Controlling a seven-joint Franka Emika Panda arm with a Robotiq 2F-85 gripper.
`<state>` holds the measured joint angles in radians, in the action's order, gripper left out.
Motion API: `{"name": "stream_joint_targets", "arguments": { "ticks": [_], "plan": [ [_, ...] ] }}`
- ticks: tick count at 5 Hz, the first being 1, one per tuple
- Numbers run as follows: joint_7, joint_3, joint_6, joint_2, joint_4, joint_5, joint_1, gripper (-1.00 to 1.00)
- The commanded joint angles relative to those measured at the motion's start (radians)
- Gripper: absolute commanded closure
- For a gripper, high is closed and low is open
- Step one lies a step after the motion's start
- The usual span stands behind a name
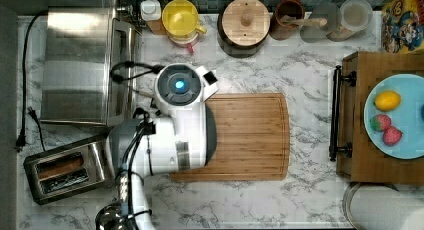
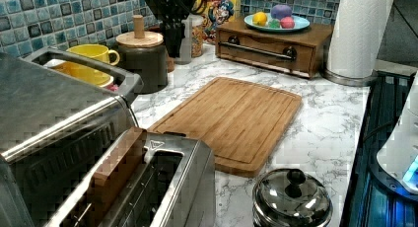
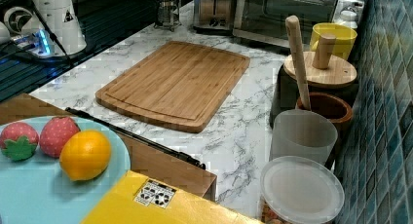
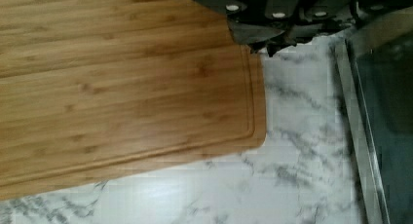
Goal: Turn on the toaster.
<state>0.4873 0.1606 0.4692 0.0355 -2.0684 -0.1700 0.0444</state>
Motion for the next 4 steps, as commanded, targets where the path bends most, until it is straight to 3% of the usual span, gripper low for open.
{"name": "stream_joint_targets", "arguments": {
  "ticks": [1,4],
  "plan": [
    [0.176,0.057,0.025,-0.185,-0.106,-0.08,0.073,1.0],
    [0.185,0.176,-0.043,-0.201,-0.125,-0.105,0.151,1.0]
  ]
}}
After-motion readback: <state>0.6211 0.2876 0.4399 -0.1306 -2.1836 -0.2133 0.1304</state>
